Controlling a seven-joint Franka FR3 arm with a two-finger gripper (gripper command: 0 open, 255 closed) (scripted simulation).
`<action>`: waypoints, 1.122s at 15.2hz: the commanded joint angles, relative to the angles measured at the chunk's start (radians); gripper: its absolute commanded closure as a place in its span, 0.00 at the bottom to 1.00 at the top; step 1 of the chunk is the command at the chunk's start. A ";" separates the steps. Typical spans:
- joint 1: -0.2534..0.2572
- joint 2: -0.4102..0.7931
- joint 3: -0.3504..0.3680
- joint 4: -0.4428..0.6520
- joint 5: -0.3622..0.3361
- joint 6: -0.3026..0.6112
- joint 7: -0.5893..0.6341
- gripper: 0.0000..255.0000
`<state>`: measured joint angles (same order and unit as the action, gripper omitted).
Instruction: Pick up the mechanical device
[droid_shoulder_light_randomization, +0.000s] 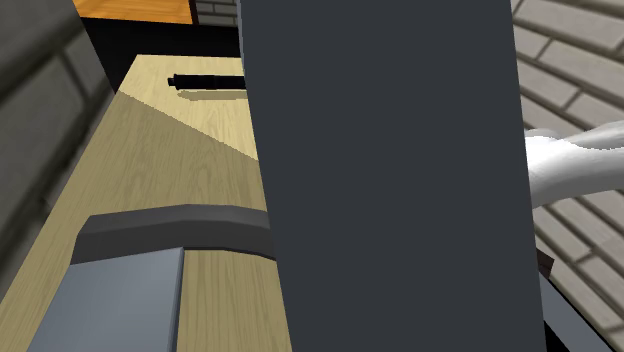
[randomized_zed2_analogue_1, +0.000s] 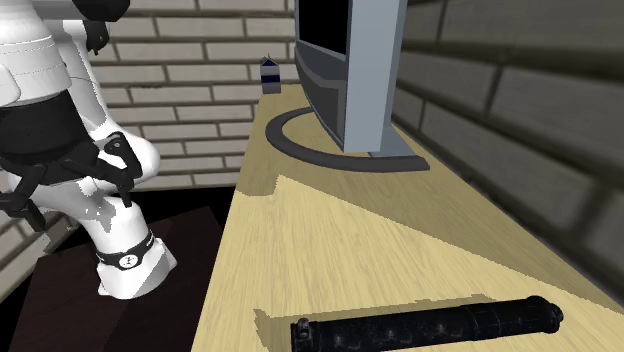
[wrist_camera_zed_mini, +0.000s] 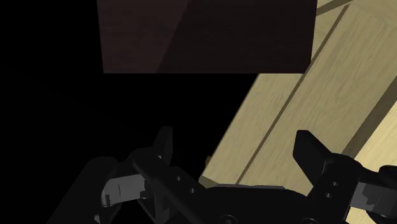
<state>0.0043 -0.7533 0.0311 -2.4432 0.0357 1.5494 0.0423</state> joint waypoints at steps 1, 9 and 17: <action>0.000 0.000 0.000 0.000 0.000 0.000 0.000 0.00; 0.072 0.307 -0.002 0.187 -0.005 0.147 -0.179 0.00; 0.134 0.586 0.025 0.429 -0.001 0.213 -0.343 0.00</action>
<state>0.1309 -0.2024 0.0520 -2.0465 0.0346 1.7562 -0.2775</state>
